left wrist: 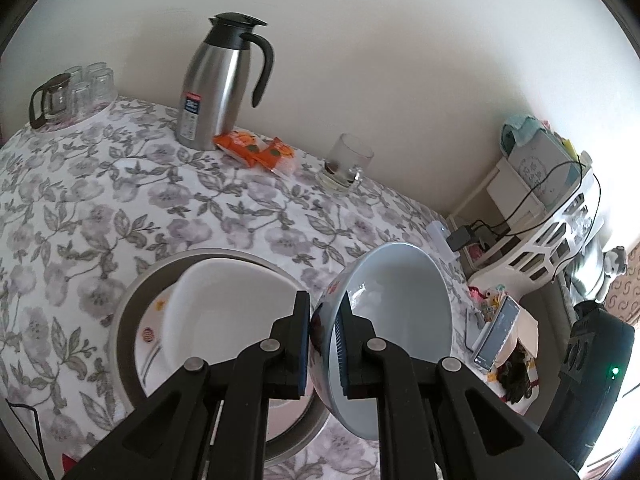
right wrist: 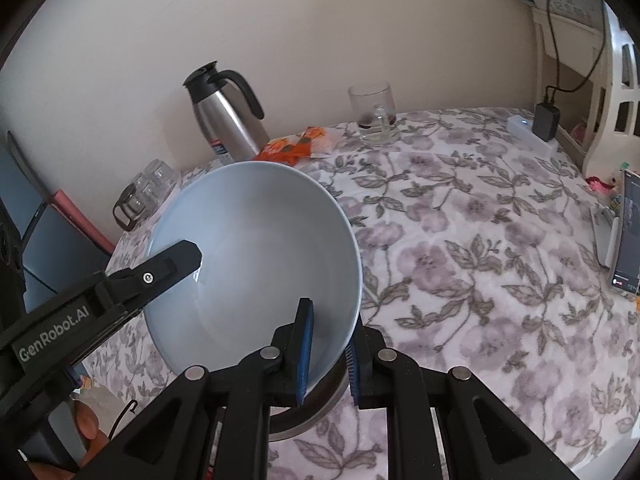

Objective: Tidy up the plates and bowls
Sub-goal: 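Lift the pale round bowl with both tools over the steel basin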

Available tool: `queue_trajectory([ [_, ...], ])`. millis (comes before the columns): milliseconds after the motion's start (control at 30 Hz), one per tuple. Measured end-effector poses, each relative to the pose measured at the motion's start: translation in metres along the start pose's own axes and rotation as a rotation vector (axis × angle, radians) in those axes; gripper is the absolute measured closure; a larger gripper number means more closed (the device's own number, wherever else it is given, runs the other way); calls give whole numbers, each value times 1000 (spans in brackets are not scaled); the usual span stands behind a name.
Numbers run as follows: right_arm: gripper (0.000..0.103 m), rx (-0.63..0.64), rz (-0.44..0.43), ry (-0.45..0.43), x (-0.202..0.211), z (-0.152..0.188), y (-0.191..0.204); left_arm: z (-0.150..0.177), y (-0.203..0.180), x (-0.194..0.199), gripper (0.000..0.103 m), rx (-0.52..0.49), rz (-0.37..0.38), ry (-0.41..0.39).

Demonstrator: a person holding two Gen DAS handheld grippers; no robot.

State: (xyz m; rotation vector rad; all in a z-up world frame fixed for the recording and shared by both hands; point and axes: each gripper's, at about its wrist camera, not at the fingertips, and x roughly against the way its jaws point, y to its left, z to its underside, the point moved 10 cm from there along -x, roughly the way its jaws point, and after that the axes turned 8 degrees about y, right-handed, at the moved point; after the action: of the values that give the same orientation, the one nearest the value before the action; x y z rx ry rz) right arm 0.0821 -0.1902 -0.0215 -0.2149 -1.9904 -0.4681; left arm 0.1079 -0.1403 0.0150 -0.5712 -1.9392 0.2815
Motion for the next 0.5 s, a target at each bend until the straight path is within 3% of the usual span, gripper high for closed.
queue_trajectory([
  [500,86,70,-4,36,-12,5,50,-3,46,22,91,78,6,-29],
])
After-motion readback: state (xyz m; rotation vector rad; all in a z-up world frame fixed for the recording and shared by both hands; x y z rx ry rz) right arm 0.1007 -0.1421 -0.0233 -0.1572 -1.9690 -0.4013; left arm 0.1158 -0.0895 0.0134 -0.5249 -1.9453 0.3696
